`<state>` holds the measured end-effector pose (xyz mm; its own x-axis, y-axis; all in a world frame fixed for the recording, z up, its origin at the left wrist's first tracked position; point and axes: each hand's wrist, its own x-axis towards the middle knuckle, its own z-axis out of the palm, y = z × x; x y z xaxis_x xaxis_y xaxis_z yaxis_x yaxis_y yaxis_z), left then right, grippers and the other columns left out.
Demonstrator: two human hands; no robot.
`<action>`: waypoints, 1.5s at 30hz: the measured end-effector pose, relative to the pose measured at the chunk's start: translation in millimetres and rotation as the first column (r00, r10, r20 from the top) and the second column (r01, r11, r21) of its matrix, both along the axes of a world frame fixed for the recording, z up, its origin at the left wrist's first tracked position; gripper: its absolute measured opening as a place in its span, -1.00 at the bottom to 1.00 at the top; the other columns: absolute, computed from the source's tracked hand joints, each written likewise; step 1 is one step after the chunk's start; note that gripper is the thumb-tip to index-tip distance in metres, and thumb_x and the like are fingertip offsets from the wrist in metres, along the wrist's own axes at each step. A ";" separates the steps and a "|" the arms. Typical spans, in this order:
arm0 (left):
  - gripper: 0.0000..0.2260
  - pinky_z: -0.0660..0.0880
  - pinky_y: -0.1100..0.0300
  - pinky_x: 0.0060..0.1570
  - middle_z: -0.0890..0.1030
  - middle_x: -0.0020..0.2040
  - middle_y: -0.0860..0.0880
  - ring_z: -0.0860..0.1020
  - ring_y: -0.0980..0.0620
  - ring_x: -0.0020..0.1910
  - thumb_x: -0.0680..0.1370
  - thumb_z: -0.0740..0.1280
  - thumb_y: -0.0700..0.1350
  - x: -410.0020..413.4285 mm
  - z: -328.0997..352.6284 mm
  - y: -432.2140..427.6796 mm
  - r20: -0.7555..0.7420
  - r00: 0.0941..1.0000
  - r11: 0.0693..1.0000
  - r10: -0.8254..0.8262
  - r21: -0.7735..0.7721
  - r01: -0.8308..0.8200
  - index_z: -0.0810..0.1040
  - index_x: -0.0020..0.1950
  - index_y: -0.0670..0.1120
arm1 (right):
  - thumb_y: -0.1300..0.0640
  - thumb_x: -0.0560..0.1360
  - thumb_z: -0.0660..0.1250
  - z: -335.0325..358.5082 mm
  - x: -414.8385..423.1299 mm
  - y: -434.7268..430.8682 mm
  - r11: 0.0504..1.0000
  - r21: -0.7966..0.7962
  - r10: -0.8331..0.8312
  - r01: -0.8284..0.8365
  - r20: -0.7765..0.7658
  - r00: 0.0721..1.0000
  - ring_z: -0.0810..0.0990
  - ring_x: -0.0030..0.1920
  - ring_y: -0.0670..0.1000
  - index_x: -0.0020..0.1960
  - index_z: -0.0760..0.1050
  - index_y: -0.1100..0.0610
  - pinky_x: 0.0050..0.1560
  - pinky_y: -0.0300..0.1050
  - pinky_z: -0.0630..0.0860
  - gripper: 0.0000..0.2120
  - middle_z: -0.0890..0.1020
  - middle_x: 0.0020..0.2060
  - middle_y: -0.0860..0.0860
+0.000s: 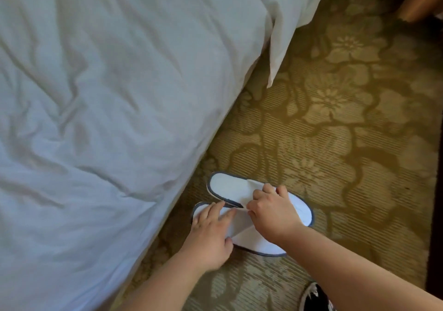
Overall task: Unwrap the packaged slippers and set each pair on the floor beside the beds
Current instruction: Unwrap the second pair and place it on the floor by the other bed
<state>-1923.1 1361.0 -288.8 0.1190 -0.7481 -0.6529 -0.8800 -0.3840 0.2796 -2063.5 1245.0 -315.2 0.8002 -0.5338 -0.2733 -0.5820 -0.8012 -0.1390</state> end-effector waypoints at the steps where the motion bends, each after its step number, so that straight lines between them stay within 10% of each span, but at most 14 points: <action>1: -0.42 0.01 -0.04 0.53 0.03 0.61 0.04 -0.02 -0.04 0.58 0.62 0.18 0.03 4.9 -18.2 -4.1 -0.019 1.000 1.000 0.008 0.004 -0.008 0.03 0.61 0.15 | 0.14 0.32 0.48 -19.1 1.8 0.1 1.000 0.005 0.004 -0.004 -0.006 1.000 0.44 -0.25 0.10 -0.40 0.59 0.00 -0.18 0.02 0.10 -0.84 0.46 -0.42 -0.03; 13: -0.61 0.49 0.12 0.25 0.56 0.32 -0.02 0.55 0.02 0.21 0.59 0.31 0.02 94.9 -151.5 -54.9 -0.219 0.876 0.902 0.429 0.144 -0.406 0.47 0.42 0.03 | 0.15 0.58 0.14 -161.8 28.4 12.3 0.988 0.128 -0.070 0.087 -0.137 0.988 0.39 0.05 0.17 0.02 0.61 0.08 0.07 0.08 0.24 -0.74 0.56 -0.04 0.07; 19: -0.60 0.43 0.17 0.17 0.56 0.32 -0.05 0.53 -0.01 0.20 0.60 0.31 0.03 102.3 -167.0 -80.3 -0.290 0.781 0.831 0.553 0.128 -0.541 0.49 0.42 -0.04 | -0.13 0.57 0.23 -167.0 23.0 7.7 0.900 0.348 -0.310 0.261 0.093 0.946 0.37 0.36 0.09 0.33 0.53 -0.05 0.29 0.04 0.22 -0.62 0.50 0.31 -0.05; 21: -0.59 0.46 0.11 0.22 0.56 0.33 -0.07 0.52 -0.05 0.26 0.60 0.29 0.07 101.2 -169.3 -87.7 -0.321 0.741 0.805 0.589 0.158 -0.572 0.48 0.42 -0.03 | -0.12 0.56 0.30 -151.2 13.1 -1.4 0.704 0.489 -0.659 0.515 0.178 0.731 0.43 0.37 0.06 0.34 0.54 0.01 0.36 0.00 0.30 -0.60 0.54 0.33 -0.01; 25: -0.51 0.38 0.07 0.18 0.47 0.42 -0.04 0.45 -0.05 0.35 0.61 0.26 0.14 103.9 -168.0 -103.7 -0.387 0.624 0.729 0.679 0.261 -0.632 0.39 0.50 -0.01 | -0.08 0.58 0.32 -121.0 -16.9 -40.8 -0.109 0.754 -0.985 0.648 -0.170 0.032 0.44 0.38 0.16 0.37 0.49 0.14 0.25 0.02 0.38 -0.55 0.50 0.39 0.09; 28: -0.39 0.31 -0.01 0.30 0.39 0.50 -0.05 0.39 -0.06 0.41 0.58 0.27 0.21 109.2 -173.2 -109.5 -0.386 0.557 0.673 0.735 0.318 -0.668 0.28 0.56 -0.02 | -0.08 0.60 0.28 -119.7 -46.4 -59.9 -0.383 0.648 -0.887 0.658 -0.456 -0.067 0.30 0.46 0.24 0.49 0.28 0.17 0.39 0.25 0.31 -0.44 0.32 0.50 0.17; 36: -0.19 0.00 -0.21 0.52 0.04 0.63 -0.14 0.00 -0.16 0.60 0.51 0.10 0.44 112.1 -183.6 -119.8 -0.296 0.522 0.593 0.800 0.526 -0.610 0.07 0.63 0.01 | -0.38 0.54 0.11 -145.8 -58.5 -41.0 -0.638 0.658 -0.741 0.401 -0.666 -0.088 0.02 0.58 0.18 0.62 -0.05 0.13 0.51 0.27 -0.02 -0.14 0.03 0.60 0.13; 45: -0.07 -0.12 -0.24 0.52 -0.04 0.64 -0.11 -0.05 -0.12 0.61 0.43 -0.05 0.55 113.6 -180.5 -127.7 -0.272 0.549 0.577 0.790 0.631 -0.518 -0.15 0.63 0.02 | -0.32 0.58 0.10 -144.9 -39.7 -35.7 -0.650 0.688 -0.749 0.322 -0.652 -0.117 0.35 0.42 0.24 0.61 -0.05 0.18 0.20 0.20 0.39 -0.17 0.16 0.56 0.20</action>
<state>-1809.5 1233.3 -469.3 0.0248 -0.2039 -0.9787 -0.1004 -0.9745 0.2005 -2103.2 1209.4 -460.1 -0.0085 -0.2168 -0.9762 -0.0595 0.9746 -0.2159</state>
